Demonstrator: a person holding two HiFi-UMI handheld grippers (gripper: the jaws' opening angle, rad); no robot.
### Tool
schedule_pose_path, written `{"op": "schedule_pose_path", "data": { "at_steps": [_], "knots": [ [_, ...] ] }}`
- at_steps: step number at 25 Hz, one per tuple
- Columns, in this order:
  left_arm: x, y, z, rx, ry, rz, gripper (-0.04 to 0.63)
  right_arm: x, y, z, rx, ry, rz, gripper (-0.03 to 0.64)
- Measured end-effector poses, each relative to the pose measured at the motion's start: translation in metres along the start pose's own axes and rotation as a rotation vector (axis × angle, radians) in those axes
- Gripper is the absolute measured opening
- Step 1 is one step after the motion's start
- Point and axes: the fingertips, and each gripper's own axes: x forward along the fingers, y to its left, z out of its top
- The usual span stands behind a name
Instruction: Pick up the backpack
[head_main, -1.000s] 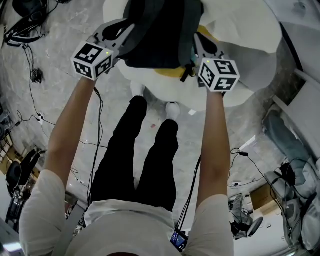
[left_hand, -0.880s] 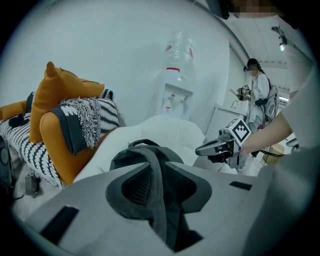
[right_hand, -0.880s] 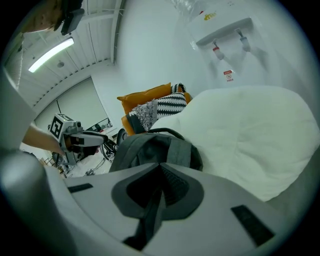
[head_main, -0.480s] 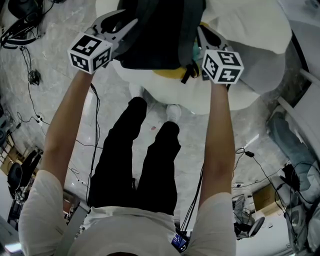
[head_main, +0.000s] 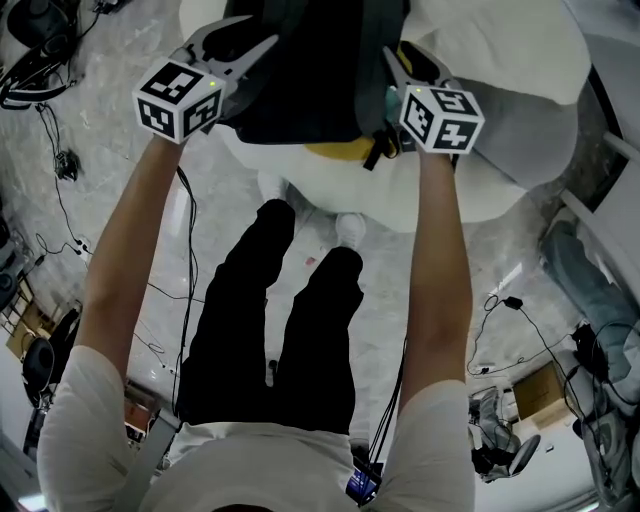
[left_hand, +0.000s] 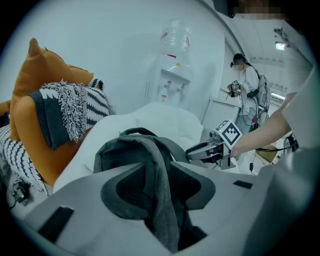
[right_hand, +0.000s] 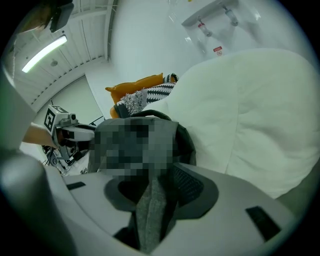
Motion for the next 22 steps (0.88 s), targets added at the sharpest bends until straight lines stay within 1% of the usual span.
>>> {"op": "schedule_pose_path", "data": {
  "at_steps": [3,8,12,13,15,18,22],
  "knots": [
    [0.004,0.001,-0.002,0.005,0.004,-0.013,0.135,0.008,-0.005,-0.004,0.023,0.004,0.008,0.172],
    [0.011,0.001,-0.002,0.005,-0.006,-0.039,0.135,0.019,-0.008,-0.010,0.044,0.013,0.032,0.236],
    [0.016,0.000,-0.004,-0.001,-0.009,-0.066,0.132,0.031,-0.008,-0.011,0.087,0.011,0.089,0.280],
    [0.017,-0.001,-0.003,0.000,-0.011,-0.072,0.119,0.034,-0.007,-0.011,0.102,0.010,0.112,0.289],
    [0.017,-0.001,-0.002,0.003,-0.018,-0.080,0.100,0.038,-0.008,-0.011,0.124,0.010,0.143,0.293],
    [0.019,0.000,-0.001,0.003,-0.031,-0.087,0.083,0.039,-0.011,-0.011,0.133,0.012,0.150,0.293],
    [0.021,-0.001,-0.002,0.005,-0.035,-0.095,0.069,0.040,-0.007,-0.012,0.165,0.002,0.188,0.291]
  ]
}}
